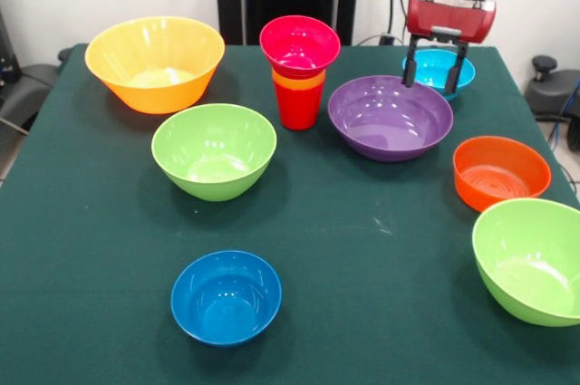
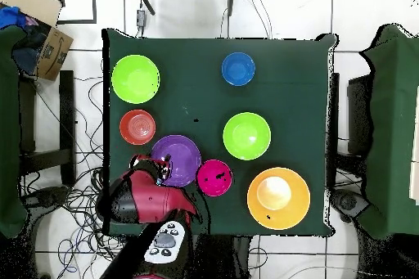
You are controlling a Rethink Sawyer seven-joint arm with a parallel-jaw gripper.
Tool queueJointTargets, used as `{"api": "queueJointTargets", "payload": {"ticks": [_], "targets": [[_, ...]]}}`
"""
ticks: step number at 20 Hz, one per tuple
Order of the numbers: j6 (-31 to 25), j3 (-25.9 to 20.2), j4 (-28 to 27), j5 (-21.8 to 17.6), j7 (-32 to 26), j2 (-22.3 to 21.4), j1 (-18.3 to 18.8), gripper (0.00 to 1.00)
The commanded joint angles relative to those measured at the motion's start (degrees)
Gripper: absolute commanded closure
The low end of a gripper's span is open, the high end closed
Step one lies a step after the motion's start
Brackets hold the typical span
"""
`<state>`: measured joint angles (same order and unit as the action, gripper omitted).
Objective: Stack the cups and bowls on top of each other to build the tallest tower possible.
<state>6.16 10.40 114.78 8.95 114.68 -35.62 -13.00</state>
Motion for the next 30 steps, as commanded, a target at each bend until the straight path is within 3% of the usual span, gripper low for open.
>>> {"api": "queueJointTargets", "payload": {"ticks": [1,13,16,20,30], "targets": [[-3.59,-3.74,-6.13,0.95,6.16,3.39,-0.51,0.00],[-10.23,-2.36,-13.77,-0.18,2.55,4.37,-2.73,0.00],[-12.18,-2.40,-16.14,-0.86,1.33,5.10,-2.09,0.00],[-10.76,-4.21,-16.89,-2.80,0.85,6.46,-0.06,0.00],[-11.85,-3.13,-21.17,-5.13,-1.20,11.41,1.29,0.00]]}}
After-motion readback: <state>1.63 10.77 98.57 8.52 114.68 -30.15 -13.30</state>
